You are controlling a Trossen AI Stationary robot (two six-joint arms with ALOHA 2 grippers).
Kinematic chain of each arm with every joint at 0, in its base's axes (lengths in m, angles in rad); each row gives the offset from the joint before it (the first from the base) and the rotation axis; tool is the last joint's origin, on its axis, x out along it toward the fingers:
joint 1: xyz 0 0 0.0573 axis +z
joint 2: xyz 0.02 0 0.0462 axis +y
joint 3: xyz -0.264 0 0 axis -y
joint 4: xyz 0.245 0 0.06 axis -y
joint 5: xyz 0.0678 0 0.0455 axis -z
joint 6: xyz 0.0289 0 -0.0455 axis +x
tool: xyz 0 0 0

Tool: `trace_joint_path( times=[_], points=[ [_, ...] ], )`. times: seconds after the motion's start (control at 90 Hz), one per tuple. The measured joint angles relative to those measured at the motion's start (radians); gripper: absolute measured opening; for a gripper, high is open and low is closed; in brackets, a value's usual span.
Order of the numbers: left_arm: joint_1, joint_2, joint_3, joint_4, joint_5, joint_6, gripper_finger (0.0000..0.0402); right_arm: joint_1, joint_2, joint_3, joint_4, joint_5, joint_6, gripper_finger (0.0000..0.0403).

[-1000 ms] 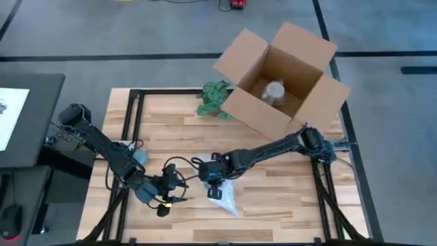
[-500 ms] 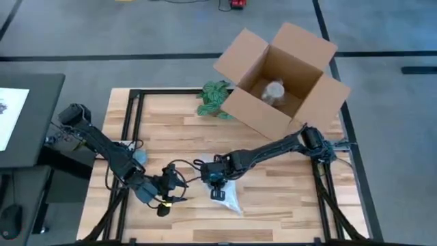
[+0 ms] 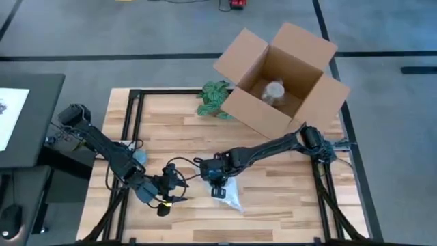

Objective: Wrap mug
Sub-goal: Wrap the blue mug

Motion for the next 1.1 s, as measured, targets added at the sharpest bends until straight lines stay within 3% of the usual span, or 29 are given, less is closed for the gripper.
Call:
trace_joint_path(
  times=[0.556, 0.833, 1.1],
  points=[
    [0.0, 0.0, 0.0, -0.008, 0.001, 0.0, 0.0212, 0.026, 0.001, 0.312, -0.319, -0.005, -0.077, 0.0],
    [0.0, 0.0, 0.0, -0.03, 0.001, -0.011, 0.0212, 0.026, 0.019, 0.319, -0.292, 0.078, -0.076, 0.0],
    [0.0, 0.001, -0.001, -0.033, 0.001, -0.021, 0.0212, 0.042, 0.167, 0.319, -0.319, 0.068, -0.08, 0.0]
  ],
)
